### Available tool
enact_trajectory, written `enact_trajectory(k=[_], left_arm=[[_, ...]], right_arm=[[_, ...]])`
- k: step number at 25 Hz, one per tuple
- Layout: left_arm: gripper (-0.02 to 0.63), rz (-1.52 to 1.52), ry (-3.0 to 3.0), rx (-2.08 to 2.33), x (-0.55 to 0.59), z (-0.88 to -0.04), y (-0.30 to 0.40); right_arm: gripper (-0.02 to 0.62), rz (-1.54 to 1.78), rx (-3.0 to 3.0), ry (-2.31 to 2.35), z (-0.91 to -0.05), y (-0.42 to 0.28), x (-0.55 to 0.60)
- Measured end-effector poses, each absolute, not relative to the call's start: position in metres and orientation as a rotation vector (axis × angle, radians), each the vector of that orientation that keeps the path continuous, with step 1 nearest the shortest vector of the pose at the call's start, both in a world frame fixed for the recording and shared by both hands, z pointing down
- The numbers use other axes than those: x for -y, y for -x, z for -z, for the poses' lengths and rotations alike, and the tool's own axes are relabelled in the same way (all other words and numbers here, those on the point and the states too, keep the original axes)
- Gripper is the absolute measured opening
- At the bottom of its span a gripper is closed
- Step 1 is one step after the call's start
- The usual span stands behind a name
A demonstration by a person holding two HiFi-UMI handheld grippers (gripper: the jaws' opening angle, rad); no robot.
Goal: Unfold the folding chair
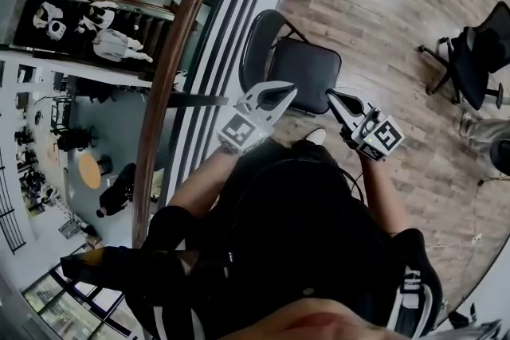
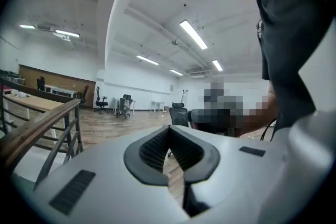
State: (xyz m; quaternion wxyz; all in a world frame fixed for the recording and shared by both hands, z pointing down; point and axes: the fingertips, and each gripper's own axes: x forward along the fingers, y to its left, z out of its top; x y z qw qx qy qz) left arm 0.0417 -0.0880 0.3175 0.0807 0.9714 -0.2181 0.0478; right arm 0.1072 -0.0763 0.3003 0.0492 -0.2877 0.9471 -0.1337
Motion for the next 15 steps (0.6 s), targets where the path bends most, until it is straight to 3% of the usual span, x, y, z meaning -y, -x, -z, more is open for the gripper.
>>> enact_trajectory(k=[7,15], left_arm=[[0.003,-0.088,-2.927,0.644,0.089,-0.310,-0.041],[0.003,-0.087,-2.937,0.653,0.092,-0.304,-0.048]], right_arm=[[0.006,0.196,-2.917,0.913,-0.278,-0.077,0.077],[0.006,0.212,-2.909,0.916,-0.286,-0.076,0.078]])
